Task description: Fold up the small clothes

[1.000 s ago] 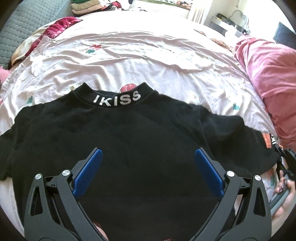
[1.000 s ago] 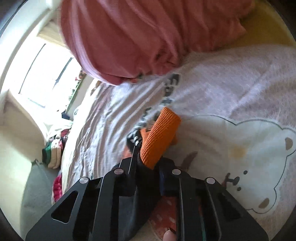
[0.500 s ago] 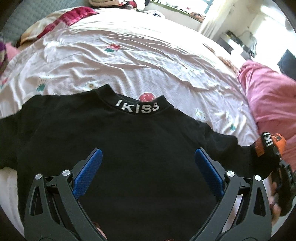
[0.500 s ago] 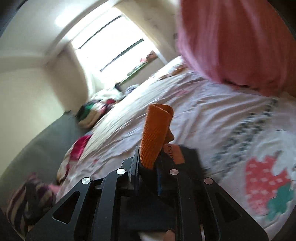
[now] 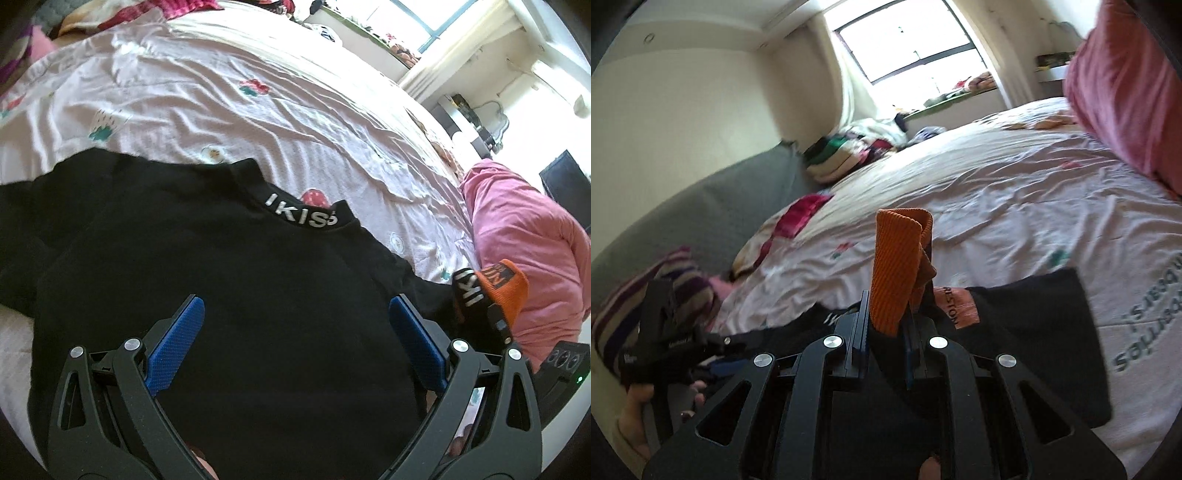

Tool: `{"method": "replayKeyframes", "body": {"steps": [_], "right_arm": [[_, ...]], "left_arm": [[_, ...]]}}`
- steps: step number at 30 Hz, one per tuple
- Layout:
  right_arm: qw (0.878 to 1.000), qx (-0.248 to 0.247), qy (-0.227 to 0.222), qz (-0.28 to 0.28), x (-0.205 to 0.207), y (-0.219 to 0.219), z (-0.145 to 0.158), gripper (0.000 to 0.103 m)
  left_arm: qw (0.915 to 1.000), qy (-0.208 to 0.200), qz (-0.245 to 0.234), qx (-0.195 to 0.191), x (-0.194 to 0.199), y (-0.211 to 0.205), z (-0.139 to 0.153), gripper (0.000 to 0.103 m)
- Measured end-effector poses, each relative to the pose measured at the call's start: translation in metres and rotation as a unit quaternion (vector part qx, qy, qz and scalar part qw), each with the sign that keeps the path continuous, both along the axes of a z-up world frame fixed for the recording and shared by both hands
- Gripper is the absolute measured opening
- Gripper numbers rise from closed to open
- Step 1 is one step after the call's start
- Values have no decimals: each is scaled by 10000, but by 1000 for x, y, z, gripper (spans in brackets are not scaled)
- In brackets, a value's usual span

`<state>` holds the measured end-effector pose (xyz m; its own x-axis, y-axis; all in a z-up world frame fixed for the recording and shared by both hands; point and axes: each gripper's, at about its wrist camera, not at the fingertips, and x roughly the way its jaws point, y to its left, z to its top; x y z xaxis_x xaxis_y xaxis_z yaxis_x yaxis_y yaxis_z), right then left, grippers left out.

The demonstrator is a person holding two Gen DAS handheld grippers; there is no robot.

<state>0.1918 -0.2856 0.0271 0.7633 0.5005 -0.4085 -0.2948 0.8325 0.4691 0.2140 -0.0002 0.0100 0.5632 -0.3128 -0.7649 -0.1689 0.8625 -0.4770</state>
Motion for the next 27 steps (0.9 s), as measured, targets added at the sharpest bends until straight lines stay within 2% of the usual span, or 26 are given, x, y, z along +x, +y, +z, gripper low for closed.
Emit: {"method": "replayKeyframes", "body": {"steps": [3, 5, 7, 8, 11, 13, 16, 18, 20, 24, 27], "right_arm": [[9993, -167, 57, 328, 2, 25, -6, 13], [9985, -253, 99, 465, 1, 37, -12, 17], [9971, -285, 177, 686, 2, 48, -18, 28], [9967, -296, 174, 731, 0, 51, -19, 37], [9964, -235, 241, 781, -2, 49, -22, 40], [9971, -119, 288, 691, -2, 40, -22, 41], [9984, 0, 392, 408, -1, 21, -23, 43], [9986, 14, 499, 174, 1, 7, -24, 44], [9982, -15, 589, -89, 2, -7, -26, 45], [9966, -138, 653, -473, 0, -31, -28, 49], [9956, -181, 650, -643, -2, -42, -28, 51]], "left_arm": [[9999, 45, 45, -153, -2, 9, -5, 94], [9997, 62, 54, -238, -2, 14, -9, 94], [9993, 90, 61, -352, -2, 16, -12, 94], [9991, 118, 65, -395, -2, 17, -14, 94], [9989, 260, 77, -381, -1, 15, -22, 93], [9986, 323, -12, -408, 1, 8, -27, 90], [9982, 390, -197, -399, 4, -6, -34, 80], [9975, 434, -342, -436, 6, -17, -38, 63], [9959, 480, -562, -523, 8, -31, -43, 52], [9924, 576, -880, -638, 17, -61, -52, 50], [9924, 656, -890, -533, 25, -76, -59, 50]]}}
